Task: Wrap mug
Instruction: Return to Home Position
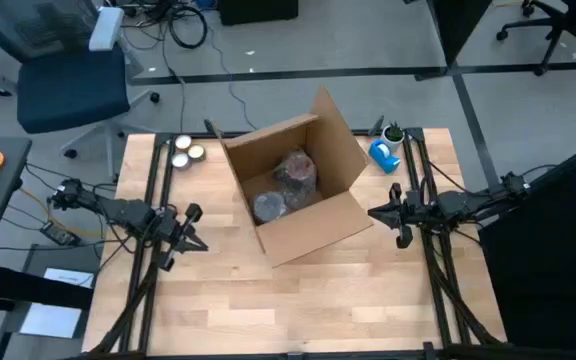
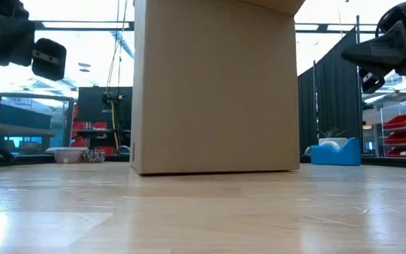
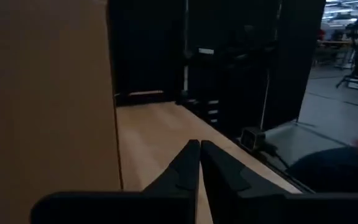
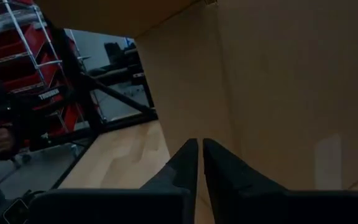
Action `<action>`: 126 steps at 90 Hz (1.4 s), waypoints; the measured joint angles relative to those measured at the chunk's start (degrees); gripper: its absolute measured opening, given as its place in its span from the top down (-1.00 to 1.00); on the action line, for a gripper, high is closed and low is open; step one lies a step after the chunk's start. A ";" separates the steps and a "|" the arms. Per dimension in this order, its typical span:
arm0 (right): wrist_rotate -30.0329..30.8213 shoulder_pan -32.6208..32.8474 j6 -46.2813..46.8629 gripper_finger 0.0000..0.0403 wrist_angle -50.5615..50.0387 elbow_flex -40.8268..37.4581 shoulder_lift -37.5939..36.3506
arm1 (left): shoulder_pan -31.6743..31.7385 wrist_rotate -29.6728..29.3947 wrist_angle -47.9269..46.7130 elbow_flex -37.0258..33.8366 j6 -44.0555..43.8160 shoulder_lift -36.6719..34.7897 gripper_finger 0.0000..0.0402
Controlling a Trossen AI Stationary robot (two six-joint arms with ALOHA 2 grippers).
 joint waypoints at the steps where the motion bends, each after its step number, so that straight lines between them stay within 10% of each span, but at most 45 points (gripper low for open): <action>1: 0.00 0.00 0.00 0.98 0.00 0.00 0.00 | 0.00 -0.62 -0.04 0.00 0.07 0.01 1.00; 17: 0.00 0.00 0.00 0.99 0.00 0.00 0.00 | 0.02 -7.75 -0.20 0.00 0.22 0.17 1.00; 126: 0.00 0.00 0.00 0.99 -0.02 -0.02 0.00 | 0.02 -8.08 0.00 0.02 0.17 0.17 1.00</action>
